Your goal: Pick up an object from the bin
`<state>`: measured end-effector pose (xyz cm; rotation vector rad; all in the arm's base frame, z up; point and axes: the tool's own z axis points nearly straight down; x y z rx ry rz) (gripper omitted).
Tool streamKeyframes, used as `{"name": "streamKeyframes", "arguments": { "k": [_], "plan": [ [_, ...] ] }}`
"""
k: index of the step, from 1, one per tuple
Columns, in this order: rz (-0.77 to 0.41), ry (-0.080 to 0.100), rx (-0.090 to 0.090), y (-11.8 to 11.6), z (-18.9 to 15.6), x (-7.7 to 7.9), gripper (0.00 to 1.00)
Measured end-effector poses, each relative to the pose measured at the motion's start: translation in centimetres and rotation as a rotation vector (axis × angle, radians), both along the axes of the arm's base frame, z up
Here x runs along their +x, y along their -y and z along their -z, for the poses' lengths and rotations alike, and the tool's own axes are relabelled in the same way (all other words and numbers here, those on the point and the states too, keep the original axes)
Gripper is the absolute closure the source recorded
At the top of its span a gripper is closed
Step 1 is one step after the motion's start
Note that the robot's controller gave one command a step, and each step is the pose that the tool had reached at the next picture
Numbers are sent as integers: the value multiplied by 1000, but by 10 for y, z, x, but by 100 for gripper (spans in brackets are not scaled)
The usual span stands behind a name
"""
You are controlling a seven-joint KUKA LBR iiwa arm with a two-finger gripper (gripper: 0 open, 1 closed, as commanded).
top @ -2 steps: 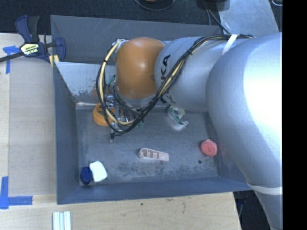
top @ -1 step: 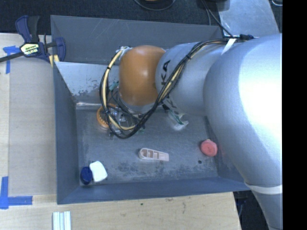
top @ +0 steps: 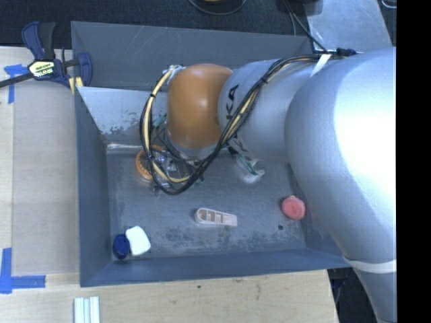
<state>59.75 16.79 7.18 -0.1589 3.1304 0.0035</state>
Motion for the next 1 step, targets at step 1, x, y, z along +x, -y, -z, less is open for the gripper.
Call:
{"name": "streamKeyframes", "arguments": {
  "k": [1],
  "plan": [
    [-32,4,1,6,-153,5,100]
  ]
}}
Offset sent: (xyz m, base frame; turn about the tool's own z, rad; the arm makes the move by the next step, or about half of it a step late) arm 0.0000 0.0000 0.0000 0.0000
